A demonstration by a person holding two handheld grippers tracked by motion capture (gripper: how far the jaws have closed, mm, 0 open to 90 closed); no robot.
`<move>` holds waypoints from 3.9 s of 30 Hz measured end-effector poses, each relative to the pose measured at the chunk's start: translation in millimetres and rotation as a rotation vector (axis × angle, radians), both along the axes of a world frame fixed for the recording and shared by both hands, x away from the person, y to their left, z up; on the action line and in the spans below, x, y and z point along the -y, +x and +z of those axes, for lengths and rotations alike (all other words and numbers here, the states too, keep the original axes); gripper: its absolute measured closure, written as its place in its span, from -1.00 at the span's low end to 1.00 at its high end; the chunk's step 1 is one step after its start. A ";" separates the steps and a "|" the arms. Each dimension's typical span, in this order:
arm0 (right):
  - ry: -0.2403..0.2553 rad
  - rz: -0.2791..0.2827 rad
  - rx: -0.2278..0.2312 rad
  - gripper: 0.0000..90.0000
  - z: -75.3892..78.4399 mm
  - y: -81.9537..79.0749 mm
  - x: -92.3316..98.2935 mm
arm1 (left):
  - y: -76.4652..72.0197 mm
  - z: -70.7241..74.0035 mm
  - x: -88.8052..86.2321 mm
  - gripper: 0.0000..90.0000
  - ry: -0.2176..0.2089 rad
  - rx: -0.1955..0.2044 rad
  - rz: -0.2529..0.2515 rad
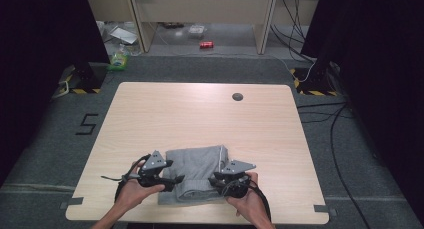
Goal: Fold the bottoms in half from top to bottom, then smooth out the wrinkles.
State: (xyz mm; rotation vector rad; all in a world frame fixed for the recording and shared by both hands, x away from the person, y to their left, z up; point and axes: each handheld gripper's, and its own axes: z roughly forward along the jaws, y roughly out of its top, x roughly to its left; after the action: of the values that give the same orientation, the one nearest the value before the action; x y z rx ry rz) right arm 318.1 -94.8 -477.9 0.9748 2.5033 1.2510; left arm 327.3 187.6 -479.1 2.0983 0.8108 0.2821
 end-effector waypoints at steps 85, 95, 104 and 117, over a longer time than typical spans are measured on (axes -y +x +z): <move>0.028 -0.197 -0.132 0.15 -32.1 111.8 18.7 | 82.6 -30.8 -37.2 0.00 0.080 -0.087 0.146; 0.050 -0.223 -0.133 0.51 -31.6 109.2 17.8 | 79.8 -32.2 -34.2 0.66 0.054 -0.061 0.126; 0.057 -0.239 -0.109 0.59 -31.3 127.2 17.6 | 98.4 -31.9 -27.8 0.80 0.083 -0.026 0.155; 0.061 -0.298 -0.109 0.59 -30.8 176.5 24.8 | 150.2 -30.7 -17.3 0.80 0.081 -0.044 0.216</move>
State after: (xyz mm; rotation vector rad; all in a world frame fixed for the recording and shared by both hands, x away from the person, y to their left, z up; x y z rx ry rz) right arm 494.6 -119.6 -508.6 1.4050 2.2951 1.2144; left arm 477.5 204.9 -509.8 2.0994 1.0711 0.3912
